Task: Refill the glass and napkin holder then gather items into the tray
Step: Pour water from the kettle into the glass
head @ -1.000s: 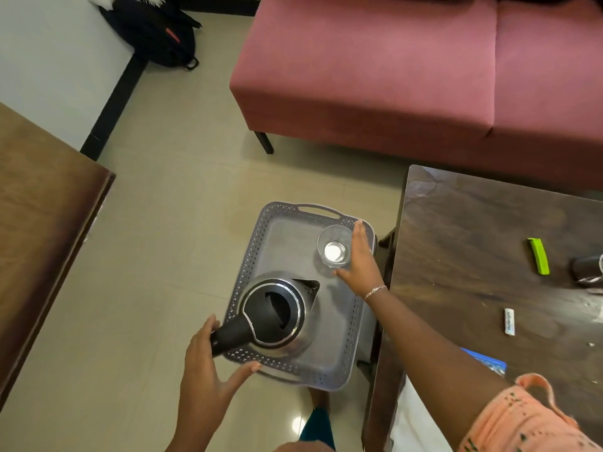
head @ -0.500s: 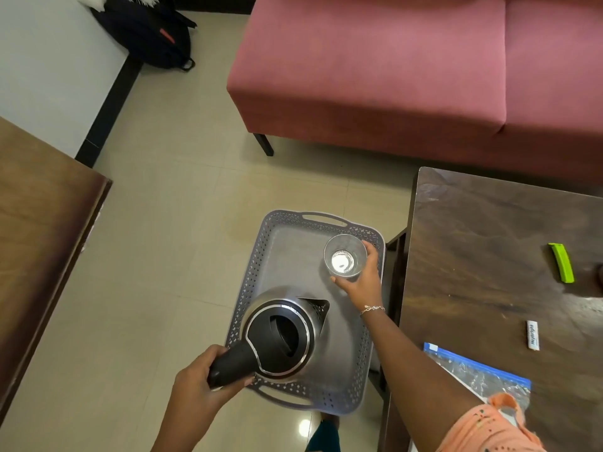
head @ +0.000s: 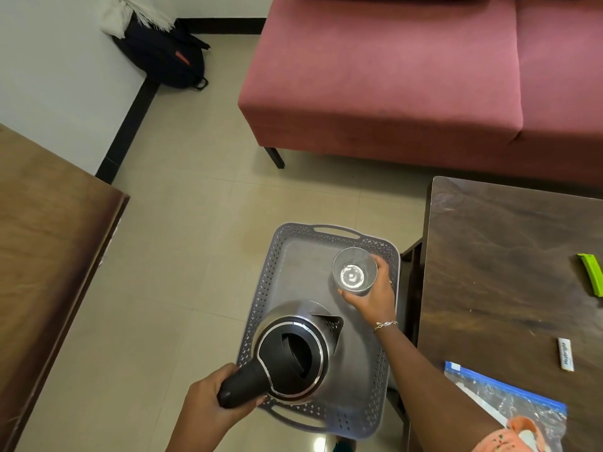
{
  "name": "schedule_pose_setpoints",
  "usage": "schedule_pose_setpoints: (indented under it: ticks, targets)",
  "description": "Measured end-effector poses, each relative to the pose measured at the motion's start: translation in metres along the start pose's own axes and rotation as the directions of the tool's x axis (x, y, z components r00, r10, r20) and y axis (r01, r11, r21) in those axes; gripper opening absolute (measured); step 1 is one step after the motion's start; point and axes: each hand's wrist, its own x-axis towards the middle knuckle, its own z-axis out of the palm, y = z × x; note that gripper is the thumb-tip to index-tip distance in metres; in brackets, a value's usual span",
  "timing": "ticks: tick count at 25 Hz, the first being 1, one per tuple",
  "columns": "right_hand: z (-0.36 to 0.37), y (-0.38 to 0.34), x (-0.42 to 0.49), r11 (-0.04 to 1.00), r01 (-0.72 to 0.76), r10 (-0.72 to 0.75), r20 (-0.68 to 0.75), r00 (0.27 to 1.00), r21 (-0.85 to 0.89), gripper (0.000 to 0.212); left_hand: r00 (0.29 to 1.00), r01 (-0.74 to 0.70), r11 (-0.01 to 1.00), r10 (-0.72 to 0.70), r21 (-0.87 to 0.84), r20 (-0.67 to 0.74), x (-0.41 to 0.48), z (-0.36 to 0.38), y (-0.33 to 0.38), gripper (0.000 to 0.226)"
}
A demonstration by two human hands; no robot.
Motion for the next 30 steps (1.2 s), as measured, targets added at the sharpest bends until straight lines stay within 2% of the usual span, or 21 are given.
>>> schedule_pose_setpoints:
  ticks: [4, 10, 16, 23, 27, 30]
  targets:
    - [-0.007, -0.013, -0.002, 0.998, 0.01, -0.008, -0.042, 0.999, 0.064, 0.087, 0.999, 0.015, 0.998, -0.013, -0.068, 0.031, 0.003, -0.003, -0.001, 0.019]
    - [-0.074, -0.055, -0.041, 0.97, 0.152, -0.144, -0.058, 0.988, 0.189, 0.085, 0.997, 0.058, 0.994, -0.053, -0.088, 0.06, 0.001, -0.004, 0.003, 0.018]
    - [-0.137, -0.05, -0.101, 0.963, 0.204, -0.2, -0.041, 0.979, 0.175, 0.086, 0.993, 0.044, 0.992, -0.056, -0.118, -0.105, 0.002, 0.01, 0.026, 0.015]
    - [-0.191, -0.045, -0.142, 0.97, 0.167, -0.163, -0.04, 0.986, 0.178, 0.088, 0.983, -0.01, 0.995, -0.008, -0.098, -0.181, -0.04, -0.002, 0.09, 0.033]
    - [-0.223, -0.061, -0.162, 0.968, 0.216, -0.214, -0.03, 0.976, 0.125, 0.091, 0.987, -0.087, 0.992, 0.072, -0.097, -0.141, -0.093, -0.025, 0.157, 0.037]
    - [-0.239, -0.068, -0.172, 0.967, 0.221, -0.221, -0.014, 0.975, 0.128, 0.092, 0.977, -0.192, 0.981, 0.192, 0.012, -0.088, -0.129, -0.044, 0.202, 0.044]
